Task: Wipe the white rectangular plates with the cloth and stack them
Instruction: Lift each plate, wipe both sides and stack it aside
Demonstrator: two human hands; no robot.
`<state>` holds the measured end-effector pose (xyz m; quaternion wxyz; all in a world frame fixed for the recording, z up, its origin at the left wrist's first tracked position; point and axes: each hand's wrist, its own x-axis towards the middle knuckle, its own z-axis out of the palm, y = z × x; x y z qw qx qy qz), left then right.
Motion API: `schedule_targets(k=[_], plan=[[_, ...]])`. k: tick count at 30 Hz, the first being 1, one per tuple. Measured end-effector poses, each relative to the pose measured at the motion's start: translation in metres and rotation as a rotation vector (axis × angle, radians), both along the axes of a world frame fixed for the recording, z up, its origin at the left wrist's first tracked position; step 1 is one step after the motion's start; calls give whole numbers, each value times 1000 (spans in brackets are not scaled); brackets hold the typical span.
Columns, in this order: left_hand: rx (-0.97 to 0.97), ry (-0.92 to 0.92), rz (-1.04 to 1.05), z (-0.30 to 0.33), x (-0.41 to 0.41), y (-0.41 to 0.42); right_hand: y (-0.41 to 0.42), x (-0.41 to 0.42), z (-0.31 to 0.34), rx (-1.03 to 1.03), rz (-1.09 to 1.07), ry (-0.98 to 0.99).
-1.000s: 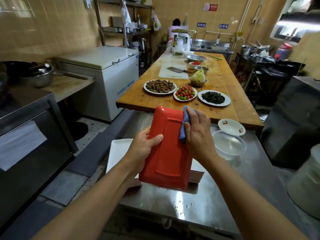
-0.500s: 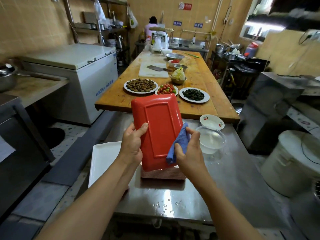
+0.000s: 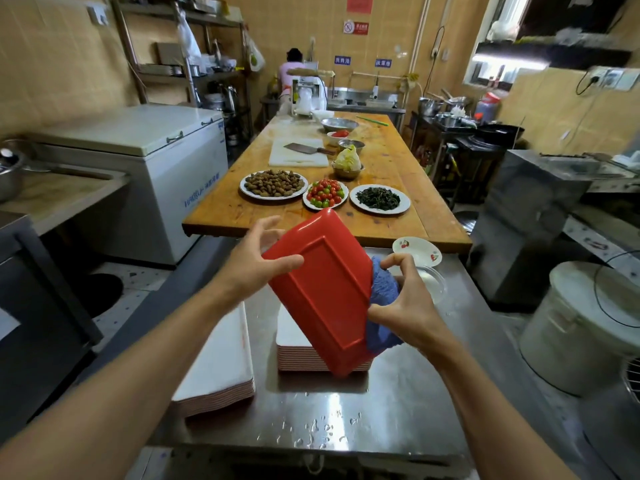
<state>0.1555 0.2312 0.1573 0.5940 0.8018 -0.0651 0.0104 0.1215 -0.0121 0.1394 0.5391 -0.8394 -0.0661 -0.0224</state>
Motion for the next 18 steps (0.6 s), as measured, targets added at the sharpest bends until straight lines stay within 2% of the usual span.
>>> schedule_targets(k=[3, 6, 10, 18], plan=[[50, 98, -242, 19, 7, 1, -11, -1, 10, 2, 134, 3], [-33, 174, -335, 20, 6, -2, -18, 3, 14, -61, 146, -38], [-165, 173, -289, 15, -2, -10, -12, 10, 20, -198, 146, -196], [-172, 80, -189, 9, -10, -24, 52, 32, 39, -349, 142, -524]])
